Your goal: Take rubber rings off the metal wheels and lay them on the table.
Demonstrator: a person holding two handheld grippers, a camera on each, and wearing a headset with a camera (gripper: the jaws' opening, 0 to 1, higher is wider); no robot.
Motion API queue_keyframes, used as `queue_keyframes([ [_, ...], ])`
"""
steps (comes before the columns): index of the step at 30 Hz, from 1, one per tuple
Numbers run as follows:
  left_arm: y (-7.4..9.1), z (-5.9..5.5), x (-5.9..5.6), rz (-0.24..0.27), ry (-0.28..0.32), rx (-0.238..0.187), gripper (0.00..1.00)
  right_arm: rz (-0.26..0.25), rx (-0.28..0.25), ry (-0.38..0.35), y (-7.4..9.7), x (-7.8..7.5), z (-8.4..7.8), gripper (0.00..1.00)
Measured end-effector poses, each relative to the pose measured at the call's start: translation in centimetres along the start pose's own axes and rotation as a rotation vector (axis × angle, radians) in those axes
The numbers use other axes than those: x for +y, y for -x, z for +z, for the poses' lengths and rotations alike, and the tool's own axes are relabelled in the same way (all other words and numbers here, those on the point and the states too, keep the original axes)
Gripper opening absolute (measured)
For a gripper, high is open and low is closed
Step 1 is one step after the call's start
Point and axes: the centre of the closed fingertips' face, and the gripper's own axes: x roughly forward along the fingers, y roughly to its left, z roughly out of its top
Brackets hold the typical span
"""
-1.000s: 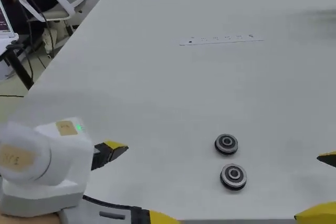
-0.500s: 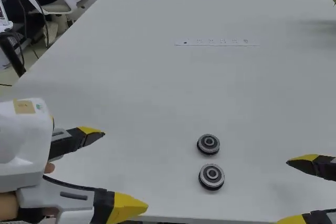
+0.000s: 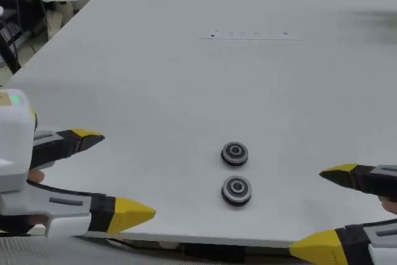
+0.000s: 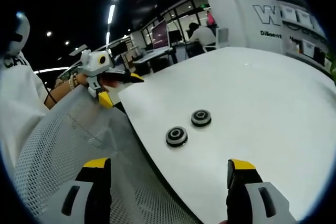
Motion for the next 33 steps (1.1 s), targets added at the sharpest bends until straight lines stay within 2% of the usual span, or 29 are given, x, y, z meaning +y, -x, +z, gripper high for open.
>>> queue_keyframes([
  [5, -0.1, -0.1, 0.0, -0.004, 0.014, 0.000, 0.94, 0.023, 0.003, 0.008, -0.2, 0.3, -0.1, 0.91],
  [8, -0.1, -0.2, 0.0, -0.005, 0.012, 0.007, 0.93, 0.056, -0.010, 0.010, -0.5, 0.6, 0.2, 0.91],
  [16, -0.2, -0.1, -0.3, -0.029, -0.022, 0.025, 0.92, 0.042, -0.005, 0.029, -1.2, -0.4, -0.2, 0.87],
  [18, -0.2, 0.5, -0.6, -0.047, -0.034, 0.007, 0.93, 0.046, 0.001, 0.036, -1.2, -0.3, -0.2, 0.86],
  [21, -0.2, 1.2, -0.8, -0.062, -0.053, 0.013, 0.89, 0.051, -0.011, 0.051, -1.1, -0.3, 0.3, 0.84],
  [25, -0.7, 2.8, -1.2, -0.088, -0.138, 0.015, 0.88, 0.032, -0.004, 0.095, -1.1, -1.1, 0.9, 0.81],
  [29, -1.3, 4.6, -2.0, -0.125, -0.194, 0.024, 0.86, 0.032, -0.031, 0.137, -1.1, -1.6, 2.4, 0.75],
  [32, -2.3, 6.8, -2.9, -0.160, -0.263, -0.028, 0.85, 0.035, -0.044, 0.196, -1.6, -1.9, 3.7, 0.70],
  [33, -2.6, 7.1, -3.0, -0.166, -0.267, -0.031, 0.84, 0.034, -0.043, 0.212, -1.7, -2.1, 3.9, 0.68],
])
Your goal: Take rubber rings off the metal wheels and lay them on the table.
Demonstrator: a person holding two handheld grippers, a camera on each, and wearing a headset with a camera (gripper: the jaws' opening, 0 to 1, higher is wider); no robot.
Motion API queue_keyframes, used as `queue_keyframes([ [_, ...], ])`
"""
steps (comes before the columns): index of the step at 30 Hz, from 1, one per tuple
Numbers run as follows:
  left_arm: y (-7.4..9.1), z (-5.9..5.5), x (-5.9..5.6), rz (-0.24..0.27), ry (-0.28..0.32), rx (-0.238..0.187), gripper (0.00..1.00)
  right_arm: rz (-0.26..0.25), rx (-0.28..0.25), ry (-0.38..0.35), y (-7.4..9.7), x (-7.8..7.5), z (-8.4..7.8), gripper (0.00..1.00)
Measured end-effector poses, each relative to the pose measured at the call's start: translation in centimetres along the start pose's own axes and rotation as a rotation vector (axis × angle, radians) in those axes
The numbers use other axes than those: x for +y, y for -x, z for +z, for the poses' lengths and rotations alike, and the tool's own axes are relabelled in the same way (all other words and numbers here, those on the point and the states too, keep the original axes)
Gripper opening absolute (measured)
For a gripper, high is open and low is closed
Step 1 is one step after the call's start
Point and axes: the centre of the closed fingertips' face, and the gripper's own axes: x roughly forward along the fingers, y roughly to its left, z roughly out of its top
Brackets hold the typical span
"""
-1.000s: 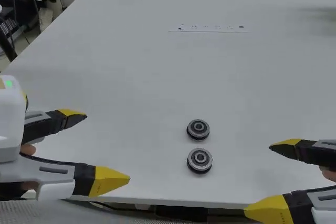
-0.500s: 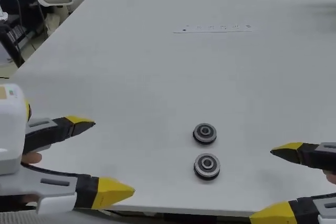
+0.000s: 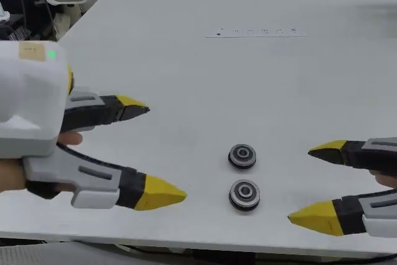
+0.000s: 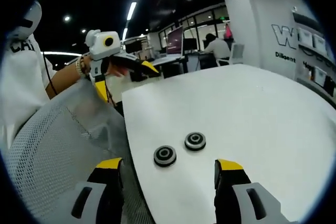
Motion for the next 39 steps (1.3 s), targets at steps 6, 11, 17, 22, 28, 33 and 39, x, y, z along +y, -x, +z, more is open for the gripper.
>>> queue_keyframes([
  [6, -2.5, 1.8, -0.3, -0.049, -0.043, -0.040, 0.80, 0.039, -0.001, 0.059, -1.3, -0.2, 1.3, 0.59],
  [11, -4.8, 2.6, -1.0, -0.094, -0.083, -0.076, 0.73, 0.085, 0.060, 0.118, -2.8, 0.4, 0.5, 0.53],
  [17, -6.7, 2.5, -1.8, -0.123, -0.134, -0.140, 0.65, 0.107, 0.115, 0.144, -4.5, 0.8, -1.0, 0.48],
  [22, -7.6, 0.9, -2.2, -0.143, -0.142, -0.121, 0.56, 0.078, 0.086, 0.133, -5.1, 0.5, -1.2, 0.43],
  [28, -9.0, -0.7, -2.7, -0.152, -0.115, -0.120, 0.48, 0.062, 0.104, 0.144, -5.8, 0.5, -2.3, 0.38],
  [33, -9.9, -1.5, -3.4, -0.166, -0.060, -0.113, 0.39, 0.037, 0.129, 0.171, -5.9, 0.7, -3.5, 0.34],
  [39, -10.7, -3.3, -4.4, -0.191, -0.120, -0.050, 0.33, 0.053, 0.132, 0.143, -6.4, 0.8, -3.9, 0.32],
])
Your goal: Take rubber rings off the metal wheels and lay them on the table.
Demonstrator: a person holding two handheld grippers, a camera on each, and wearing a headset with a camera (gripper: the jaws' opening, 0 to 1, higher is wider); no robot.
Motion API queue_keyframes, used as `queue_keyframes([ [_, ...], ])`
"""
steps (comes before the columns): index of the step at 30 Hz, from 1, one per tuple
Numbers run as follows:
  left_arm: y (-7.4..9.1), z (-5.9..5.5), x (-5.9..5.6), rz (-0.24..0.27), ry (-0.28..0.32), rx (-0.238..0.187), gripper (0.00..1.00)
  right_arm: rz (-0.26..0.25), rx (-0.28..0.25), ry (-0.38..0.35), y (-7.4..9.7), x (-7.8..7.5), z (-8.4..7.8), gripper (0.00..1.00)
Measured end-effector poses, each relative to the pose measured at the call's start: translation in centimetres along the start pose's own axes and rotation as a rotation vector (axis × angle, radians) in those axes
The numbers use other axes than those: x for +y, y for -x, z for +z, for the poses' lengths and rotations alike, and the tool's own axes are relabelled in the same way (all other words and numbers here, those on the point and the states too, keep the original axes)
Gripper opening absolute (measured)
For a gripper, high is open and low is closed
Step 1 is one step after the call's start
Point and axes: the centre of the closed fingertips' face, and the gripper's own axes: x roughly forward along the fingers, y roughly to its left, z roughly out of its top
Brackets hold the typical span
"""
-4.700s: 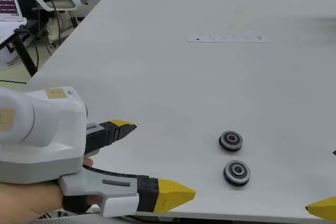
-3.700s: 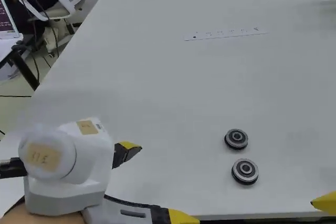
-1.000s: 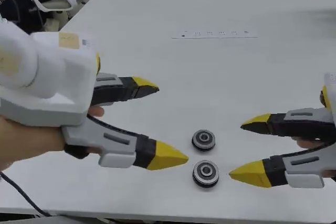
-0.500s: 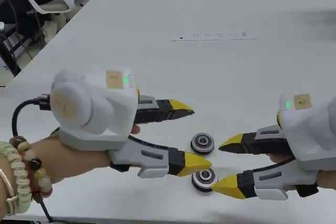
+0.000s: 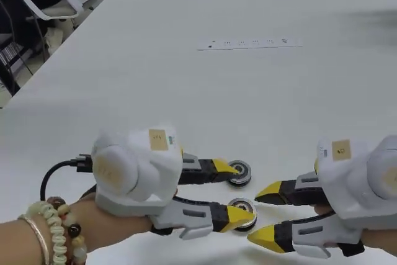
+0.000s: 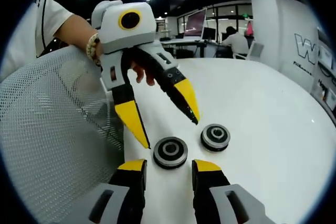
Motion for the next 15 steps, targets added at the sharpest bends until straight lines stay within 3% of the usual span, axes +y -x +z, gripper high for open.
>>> queue_keyframes([
  [7, -0.6, -1.5, -0.5, -0.020, -0.035, 0.057, 0.26, 0.002, -0.004, 0.008, -0.3, 0.1, 0.0, 0.27],
  [11, -0.7, -2.4, -0.1, -0.006, 0.022, 0.076, 0.23, 0.006, -0.008, -0.001, -0.3, 0.1, 0.0, 0.26],
  [15, -0.9, -2.1, 0.1, -0.003, 0.052, 0.058, 0.20, -0.007, -0.022, -0.013, -0.2, -0.2, 0.2, 0.23],
])
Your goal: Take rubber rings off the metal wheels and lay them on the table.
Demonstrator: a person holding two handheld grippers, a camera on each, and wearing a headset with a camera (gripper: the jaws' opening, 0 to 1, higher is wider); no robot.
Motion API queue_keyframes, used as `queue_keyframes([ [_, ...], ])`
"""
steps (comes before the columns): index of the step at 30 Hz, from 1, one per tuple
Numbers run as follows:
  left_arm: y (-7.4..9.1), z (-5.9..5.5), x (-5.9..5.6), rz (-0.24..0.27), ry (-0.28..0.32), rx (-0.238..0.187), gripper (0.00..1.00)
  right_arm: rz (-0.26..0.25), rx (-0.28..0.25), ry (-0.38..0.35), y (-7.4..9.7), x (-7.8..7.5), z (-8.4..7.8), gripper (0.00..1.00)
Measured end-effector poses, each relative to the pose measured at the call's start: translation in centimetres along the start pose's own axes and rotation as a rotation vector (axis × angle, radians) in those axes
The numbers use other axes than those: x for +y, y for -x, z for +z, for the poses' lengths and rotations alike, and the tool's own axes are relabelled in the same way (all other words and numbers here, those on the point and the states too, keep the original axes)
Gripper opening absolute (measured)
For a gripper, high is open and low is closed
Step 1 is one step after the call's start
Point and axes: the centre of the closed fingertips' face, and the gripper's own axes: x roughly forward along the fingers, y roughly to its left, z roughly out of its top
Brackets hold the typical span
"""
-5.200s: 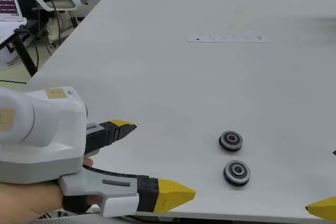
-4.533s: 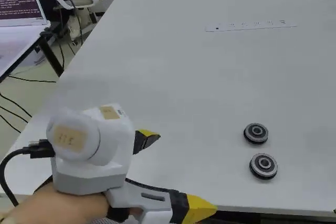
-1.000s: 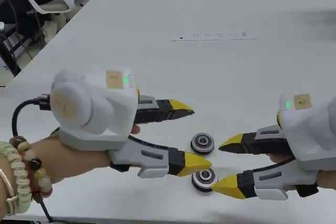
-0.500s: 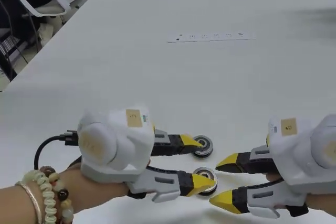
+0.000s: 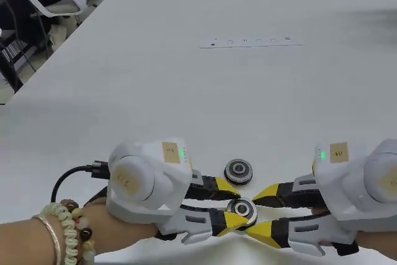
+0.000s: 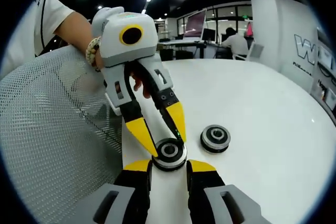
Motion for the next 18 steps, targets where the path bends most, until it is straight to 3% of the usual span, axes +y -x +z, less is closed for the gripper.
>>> queue_keyframes([
  [3, -0.15, 0.01, -0.23, -0.009, -0.006, -0.001, 0.15, -0.005, -0.001, 0.000, 0.04, -0.13, 0.01, 0.23],
  [18, -0.07, 0.15, -0.29, -0.015, -0.033, -0.016, 0.15, -0.005, 0.020, 0.030, 0.16, -0.02, -0.25, 0.19],
])
